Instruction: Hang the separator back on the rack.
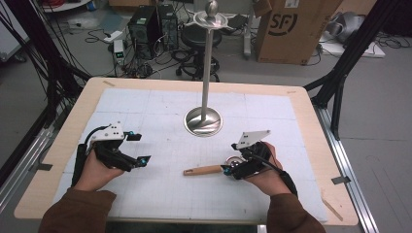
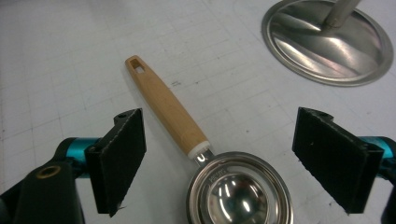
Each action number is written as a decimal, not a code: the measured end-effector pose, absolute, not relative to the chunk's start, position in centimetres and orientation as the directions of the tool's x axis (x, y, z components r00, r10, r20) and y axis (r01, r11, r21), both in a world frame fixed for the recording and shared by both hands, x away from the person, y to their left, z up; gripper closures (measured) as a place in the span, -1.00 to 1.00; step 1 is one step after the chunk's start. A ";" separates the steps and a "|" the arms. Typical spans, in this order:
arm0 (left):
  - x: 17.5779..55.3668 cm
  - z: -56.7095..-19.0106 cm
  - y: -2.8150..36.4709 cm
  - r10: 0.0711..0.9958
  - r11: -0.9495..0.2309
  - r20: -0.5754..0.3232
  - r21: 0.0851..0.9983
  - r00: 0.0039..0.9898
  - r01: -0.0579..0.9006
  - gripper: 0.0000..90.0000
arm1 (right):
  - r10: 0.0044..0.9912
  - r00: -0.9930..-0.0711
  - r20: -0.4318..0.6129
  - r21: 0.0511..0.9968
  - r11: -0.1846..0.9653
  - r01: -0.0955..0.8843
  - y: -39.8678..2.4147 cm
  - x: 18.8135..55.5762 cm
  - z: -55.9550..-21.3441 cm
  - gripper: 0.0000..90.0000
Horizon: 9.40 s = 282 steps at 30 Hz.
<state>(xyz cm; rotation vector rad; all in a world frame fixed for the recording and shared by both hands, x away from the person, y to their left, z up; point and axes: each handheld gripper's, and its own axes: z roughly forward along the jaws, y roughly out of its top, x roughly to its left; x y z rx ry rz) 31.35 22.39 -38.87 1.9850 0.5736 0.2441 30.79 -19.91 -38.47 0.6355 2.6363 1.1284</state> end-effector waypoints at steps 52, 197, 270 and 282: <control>31.4 -39.1 22.1 0.476 -0.392 -0.067 0.876 0.877 0.280 -0.74 | 0.351 -0.936 0.031 0.437 0.837 0.329 -15.4 33.3 -41.7 0.40; 31.0 -38.9 22.6 0.463 -0.382 -0.069 0.884 0.884 0.269 -0.73 | 0.527 -0.844 -0.101 0.863 0.469 0.190 -20.5 34.7 -25.7 0.53; 31.1 -39.1 22.8 0.470 -0.380 -0.078 0.881 0.879 0.281 -0.73 | 0.652 -0.754 -0.079 0.908 0.359 0.215 -23.1 41.0 -19.0 0.53; 31.1 -39.1 22.7 0.472 -0.373 -0.084 0.883 0.878 0.284 -0.73 | 0.626 -0.776 -0.084 0.911 0.364 0.195 -22.1 40.7 -19.1 0.53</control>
